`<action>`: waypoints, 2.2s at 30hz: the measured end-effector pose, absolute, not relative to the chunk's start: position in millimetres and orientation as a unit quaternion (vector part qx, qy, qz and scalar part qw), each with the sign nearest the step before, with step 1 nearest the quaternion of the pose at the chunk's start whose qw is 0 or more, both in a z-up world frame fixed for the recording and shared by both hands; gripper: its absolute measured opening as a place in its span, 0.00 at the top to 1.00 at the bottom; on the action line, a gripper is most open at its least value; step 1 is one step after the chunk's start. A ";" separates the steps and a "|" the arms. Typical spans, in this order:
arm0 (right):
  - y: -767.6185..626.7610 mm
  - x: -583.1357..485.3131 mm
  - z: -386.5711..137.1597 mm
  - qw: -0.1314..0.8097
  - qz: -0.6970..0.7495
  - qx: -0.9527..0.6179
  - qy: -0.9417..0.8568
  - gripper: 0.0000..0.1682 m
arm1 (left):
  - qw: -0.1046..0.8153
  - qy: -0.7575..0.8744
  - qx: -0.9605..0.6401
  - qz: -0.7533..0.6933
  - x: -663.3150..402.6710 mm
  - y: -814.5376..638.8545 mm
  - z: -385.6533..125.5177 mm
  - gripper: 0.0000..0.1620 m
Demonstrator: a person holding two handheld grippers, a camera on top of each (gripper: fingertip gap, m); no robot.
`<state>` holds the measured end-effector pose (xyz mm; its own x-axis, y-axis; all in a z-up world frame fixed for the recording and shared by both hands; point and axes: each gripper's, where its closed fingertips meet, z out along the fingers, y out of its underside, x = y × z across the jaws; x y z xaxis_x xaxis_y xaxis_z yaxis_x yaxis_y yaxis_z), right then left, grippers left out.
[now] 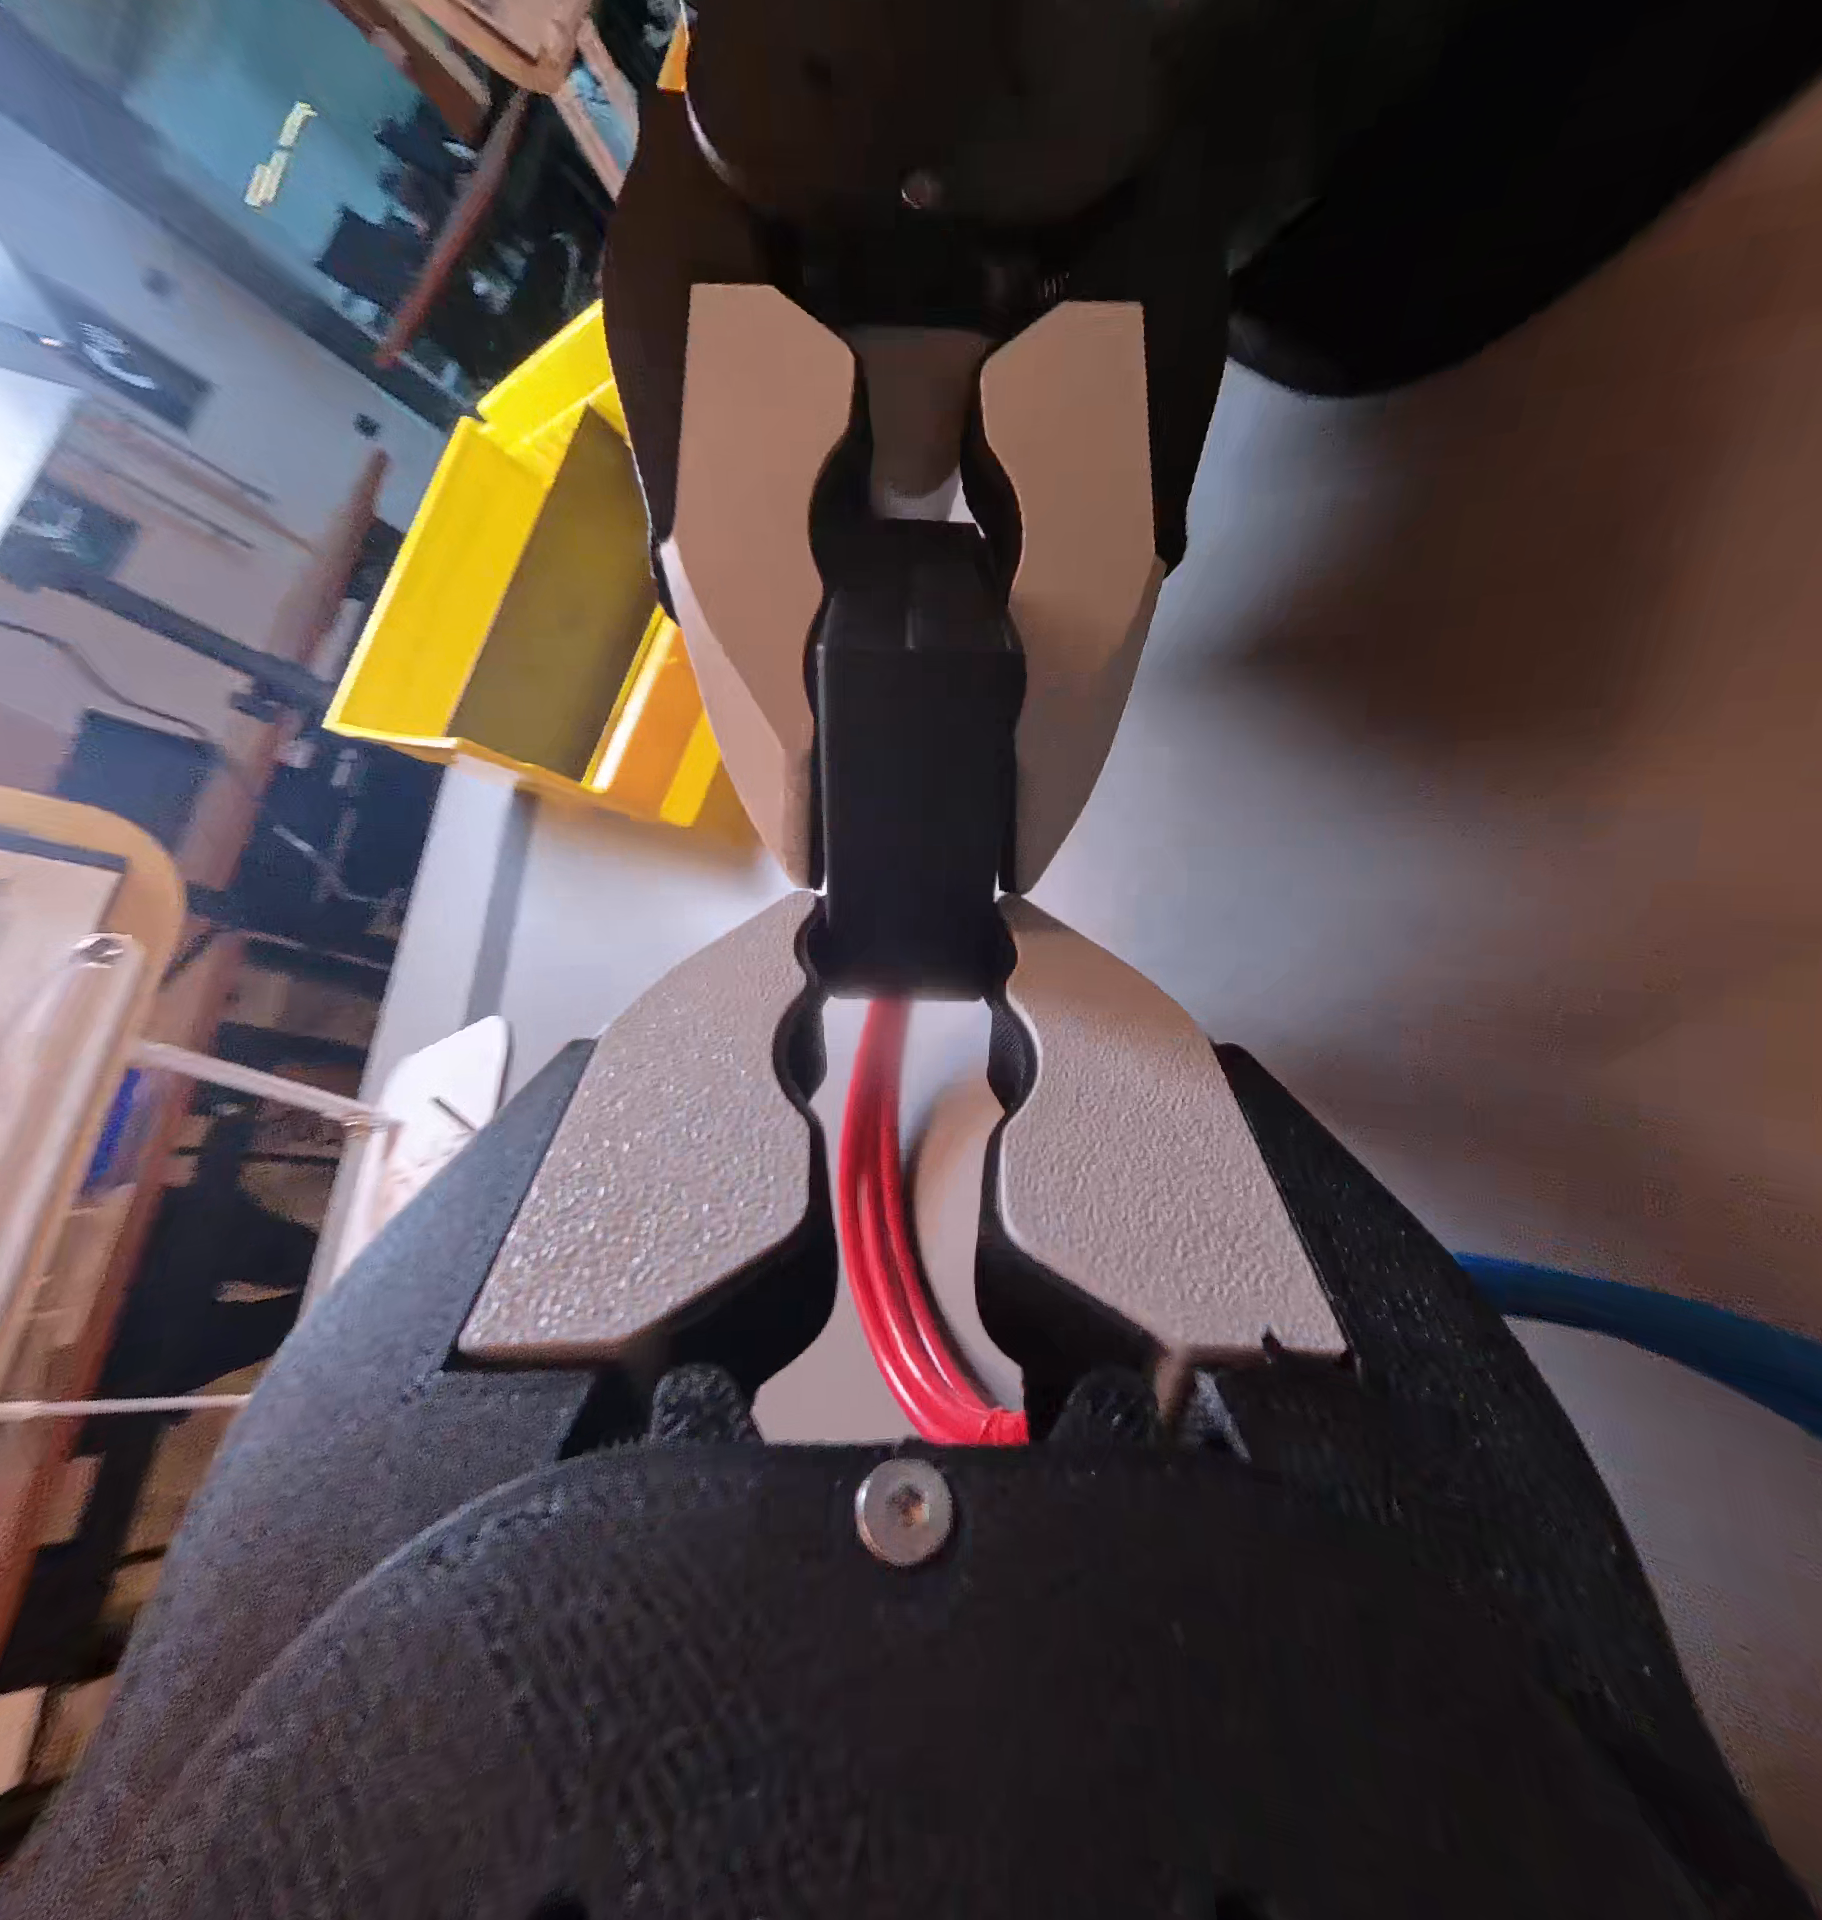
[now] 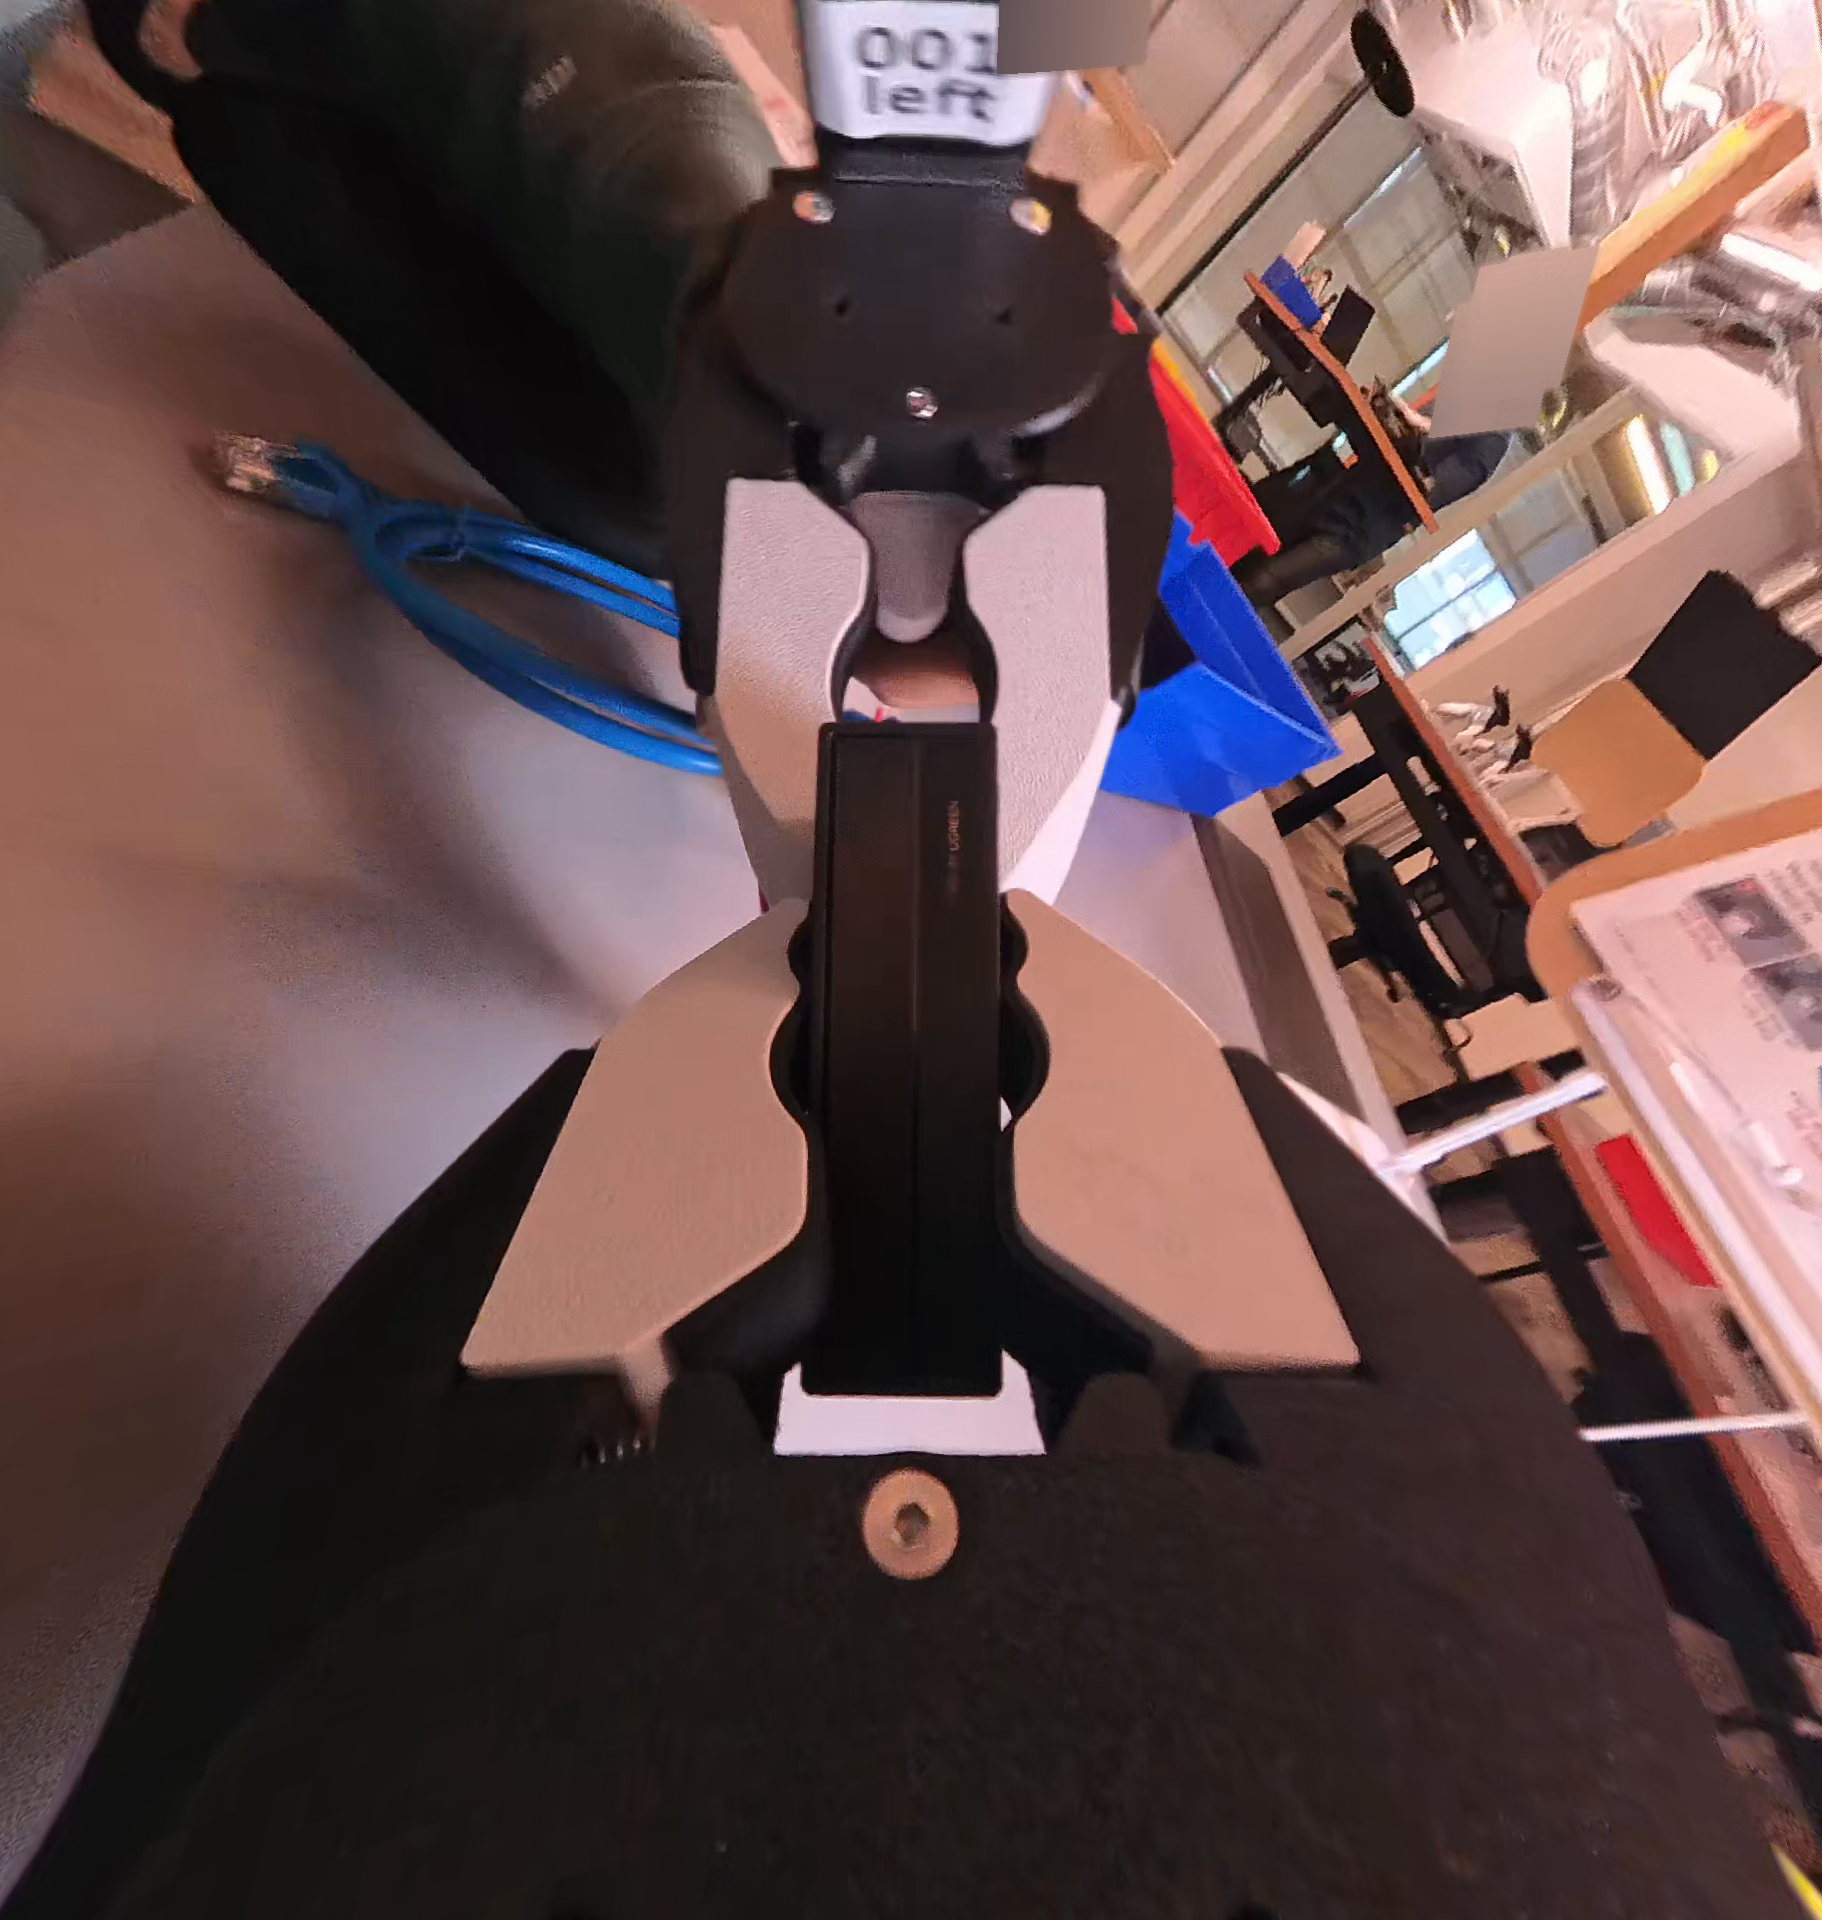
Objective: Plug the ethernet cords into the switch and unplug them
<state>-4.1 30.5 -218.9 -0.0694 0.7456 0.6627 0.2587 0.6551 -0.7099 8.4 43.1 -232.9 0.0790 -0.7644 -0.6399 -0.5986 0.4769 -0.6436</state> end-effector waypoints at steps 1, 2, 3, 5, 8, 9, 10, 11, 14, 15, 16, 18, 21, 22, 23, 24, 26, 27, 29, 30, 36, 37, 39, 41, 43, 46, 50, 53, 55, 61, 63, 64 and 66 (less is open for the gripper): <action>32.8 -3.2 -220.6 0.576 0.218 -0.368 -0.697 0.82 | 0.543 0.671 -0.501 -0.067 8.9 45.2 -232.9 0.83; 34.7 -2.9 -223.1 0.570 0.226 -0.379 -0.693 0.82 | 0.540 0.667 -0.508 -0.073 8.3 45.9 -233.5 0.83; 38.3 -3.2 -226.2 0.562 0.229 -0.397 -0.689 0.82 | 0.530 0.663 -0.523 -0.076 6.3 47.8 -234.1 0.83; 51.5 -3.3 -231.7 0.551 0.204 -0.436 -0.682 0.81 | 0.512 0.655 -0.553 -0.056 0.6 54.9 -235.5 0.83; 69.0 -2.1 -241.4 0.529 0.139 -0.485 -0.682 0.80 | 0.459 0.649 -0.607 0.004 -9.1 65.0 -242.3 0.83; 73.0 -1.7 -244.3 0.524 0.104 -0.492 -0.688 0.77 | 0.441 0.648 -0.620 0.020 -11.3 66.5 -242.4 0.83; 74.4 -1.7 -248.4 0.515 0.066 -0.491 -0.699 0.74 | 0.416 0.652 -0.633 0.038 -14.5 66.6 -243.8 0.83; 76.5 -2.2 -251.7 0.511 0.028 -0.488 -0.707 0.72 | 0.398 0.656 -0.639 0.060 -16.7 66.9 -243.2 0.83; 75.3 -9.2 -257.0 0.512 -0.009 -0.477 -0.714 0.73 | 0.352 0.676 -0.633 0.134 -18.4 60.6 -241.1 0.83; 75.2 -11.1 -255.1 0.526 -0.009 -0.469 -0.709 0.78 | 0.340 0.679 -0.633 0.149 -16.3 55.5 -240.5 0.84; 73.6 -12.2 -255.3 0.533 -0.004 -0.457 -0.712 0.80 | 0.332 0.683 -0.627 0.176 -17.4 53.9 -239.1 0.84; 69.6 -12.4 -252.6 0.550 0.027 -0.439 -0.710 0.82 | 0.344 0.692 -0.610 0.173 -12.1 49.4 -235.5 0.84; 56.0 -15.4 -242.6 0.564 0.134 -0.430 -0.692 0.82 | 0.388 0.693 -0.604 0.056 -0.6 36.8 -221.0 0.83; 52.8 -17.3 -235.8 0.567 0.159 -0.429 -0.685 0.82 | 0.407 0.693 -0.594 0.030 -0.6 34.8 -213.8 0.83; 50.2 -19.2 -230.0 0.567 0.177 -0.428 -0.681 0.83 | 0.417 0.695 -0.586 0.008 -3.1 33.1 -208.1 0.83; 47.9 -20.4 -226.0 0.566 0.195 -0.426 -0.678 0.83 | 0.423 0.697 -0.579 -0.015 -7.2 32.0 -203.0 0.82; 44.3 -19.3 -222.5 0.562 0.233 -0.423 -0.672 0.83 | 0.438 0.681 -0.580 -0.090 -17.6 34.0 -189.3 0.82; 43.1 -17.8 -221.5 0.562 0.247 -0.421 -0.668 0.83 | 0.446 0.664 -0.581 -0.149 -23.8 35.3 -180.5 0.82; 40.6 -14.8 -218.1 0.562 0.273 -0.419 -0.659 0.82 | 0.439 0.603 -0.612 -0.263 -43.7 49.6 -169.3 0.82; 39.2 -13.7 -214.2 0.565 0.285 -0.416 -0.654 0.82 | 0.410 0.584 -0.626 -0.315 -53.7 53.7 -173.9 0.79; 30.4 -15.1 -196.1 0.580 0.312 -0.387 -0.645 0.82 | 0.220 0.540 -0.618 -0.527 -45.9 32.8 -232.6 0.68; 29.4 -15.9 -198.1 0.577 0.310 -0.385 -0.650 0.82 | 0.191 0.536 -0.609 -0.553 -40.5 25.7 -234.0 0.72; 30.1 -16.3 -204.8 0.571 0.303 -0.388 -0.657 0.82 | 0.188 0.538 -0.630 -0.527 -34.8 32.7 -242.5 0.88; 43.2 -13.3 -217.8 0.560 0.272 -0.416 -0.663 0.82 | 0.175 0.512 -0.679 -0.496 -35.6 40.7 -246.9 0.89; 58.6 -9.6 -229.6 0.546 0.250 -0.452 -0.659 0.82 | 0.170 0.462 -0.728 -0.477 -36.3 50.3 -247.5 0.90; 74.1 -9.2 -245.3 0.530 0.207 -0.480 -0.668 0.82 | 0.164 0.418 -0.768 -0.457 -40.0 61.1 -255.0 0.90; 78.4 -10.7 -254.2 0.530 0.145 -0.477 -0.685 0.81 | 0.146 0.376 -0.787 -0.466 -41.6 65.5 -263.6 0.90; 77.5 -10.2 -254.5 0.540 0.112 -0.469 -0.690 0.79 | 0.153 0.370 -0.794 -0.457 -40.8 67.0 -262.7 0.90; 78.3 -9.8 -251.5 0.551 0.089 -0.459 -0.691 0.79 | 0.157 0.364 -0.797 -0.456 -40.3 67.6 -261.4 0.90; 74.4 -16.5 -246.5 0.576 0.021 -0.413 -0.705 0.70 | 0.151 0.334 -0.809 -0.459 -40.9 73.2 -270.2 0.91; 71.8 -18.5 -253.4 0.564 0.004 -0.403 -0.721 0.71 | 0.136 0.328 -0.804 -0.476 -38.7 68.7 -270.9 0.91; 72.1 -18.4 -256.2 0.561 0.002 -0.403 -0.723 0.72 | 0.134 0.333 -0.800 -0.481 -36.8 64.9 -269.4 0.91; 74.9 -15.5 -259.4 0.557 -0.001 -0.407 -0.724 0.74 | 0.139 0.346 -0.800 -0.470 -35.6 62.1 -268.1 0.91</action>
